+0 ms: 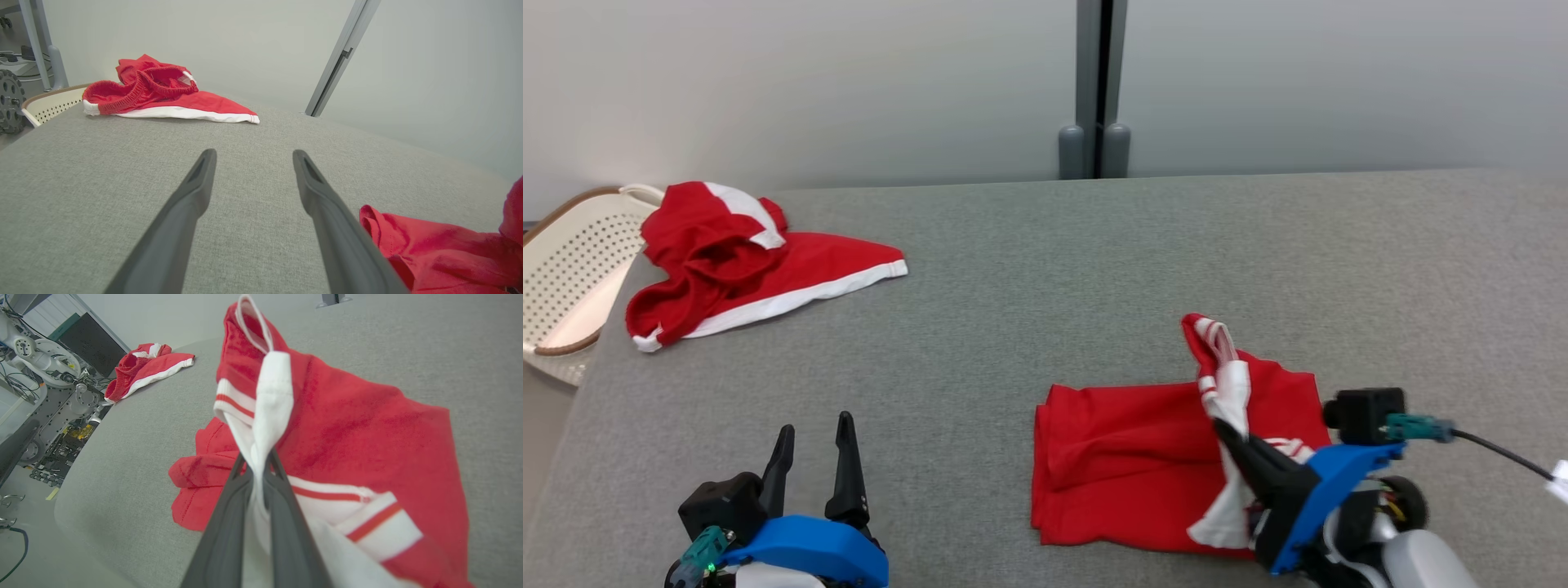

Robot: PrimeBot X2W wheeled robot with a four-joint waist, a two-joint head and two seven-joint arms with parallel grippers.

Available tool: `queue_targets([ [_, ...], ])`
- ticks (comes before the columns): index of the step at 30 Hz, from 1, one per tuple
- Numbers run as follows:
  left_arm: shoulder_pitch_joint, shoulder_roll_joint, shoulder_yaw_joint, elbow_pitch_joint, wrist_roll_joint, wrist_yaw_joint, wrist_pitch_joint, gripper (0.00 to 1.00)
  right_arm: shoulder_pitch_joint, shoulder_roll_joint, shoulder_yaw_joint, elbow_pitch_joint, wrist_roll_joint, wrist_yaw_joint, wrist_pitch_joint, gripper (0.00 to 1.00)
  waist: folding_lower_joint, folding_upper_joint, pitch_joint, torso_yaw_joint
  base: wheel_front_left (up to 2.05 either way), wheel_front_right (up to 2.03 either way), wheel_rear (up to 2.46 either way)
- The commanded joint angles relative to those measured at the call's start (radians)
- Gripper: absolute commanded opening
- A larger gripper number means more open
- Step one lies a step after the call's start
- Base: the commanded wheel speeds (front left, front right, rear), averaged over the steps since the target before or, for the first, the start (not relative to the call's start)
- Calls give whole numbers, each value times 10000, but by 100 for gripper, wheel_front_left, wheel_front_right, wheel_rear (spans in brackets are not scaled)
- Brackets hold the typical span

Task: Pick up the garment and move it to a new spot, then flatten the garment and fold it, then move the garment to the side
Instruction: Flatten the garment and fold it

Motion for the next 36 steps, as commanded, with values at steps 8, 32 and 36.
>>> queue_targets([
  [8, -401, -120, -231, 161, 95, -114, -1, 100, -1200, 718, 976, 1763, 318, 7, -550, 0, 0, 0, 175, 804, 0, 0, 0],
  [32, -449, -348, -633, 694, 137, -265, -124, 100, -3125, 753, 3203, 4330, 2092, 7, -3800, 100, 0, 0, -113, 632, 0, 0, 0],
  [36, -439, -340, -696, 656, 154, -250, -107, 100, -2901, 451, 2626, 4292, 1279, 7, -4420, 100, 0, 0, -121, 452, 0, 0, 0],
])
